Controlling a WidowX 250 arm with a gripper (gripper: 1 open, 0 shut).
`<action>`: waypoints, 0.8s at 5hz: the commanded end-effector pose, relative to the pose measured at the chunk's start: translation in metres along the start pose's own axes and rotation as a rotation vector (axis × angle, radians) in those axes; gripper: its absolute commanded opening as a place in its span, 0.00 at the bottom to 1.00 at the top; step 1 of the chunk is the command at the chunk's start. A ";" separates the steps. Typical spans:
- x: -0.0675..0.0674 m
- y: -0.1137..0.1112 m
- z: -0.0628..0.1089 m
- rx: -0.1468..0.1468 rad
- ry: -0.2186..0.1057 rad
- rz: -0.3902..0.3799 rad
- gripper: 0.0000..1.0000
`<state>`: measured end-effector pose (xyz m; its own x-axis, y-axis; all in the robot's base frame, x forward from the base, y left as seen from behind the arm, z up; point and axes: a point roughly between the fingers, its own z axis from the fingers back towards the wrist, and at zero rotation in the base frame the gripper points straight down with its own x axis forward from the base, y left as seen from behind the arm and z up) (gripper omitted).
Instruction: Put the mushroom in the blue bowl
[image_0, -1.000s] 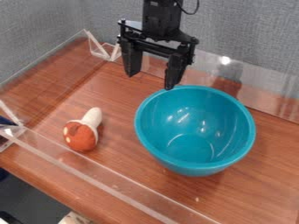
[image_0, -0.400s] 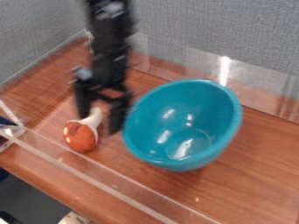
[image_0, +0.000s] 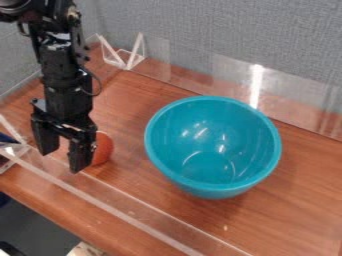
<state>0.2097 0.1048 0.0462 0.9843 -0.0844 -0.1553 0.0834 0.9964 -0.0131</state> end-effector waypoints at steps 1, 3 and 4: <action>0.005 -0.002 0.017 0.027 -0.064 0.002 1.00; 0.013 -0.010 0.025 0.023 -0.097 0.002 1.00; 0.017 -0.013 0.026 0.021 -0.108 0.004 1.00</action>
<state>0.2189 0.0876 0.0517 0.9901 -0.0770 -0.1172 0.0743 0.9969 -0.0273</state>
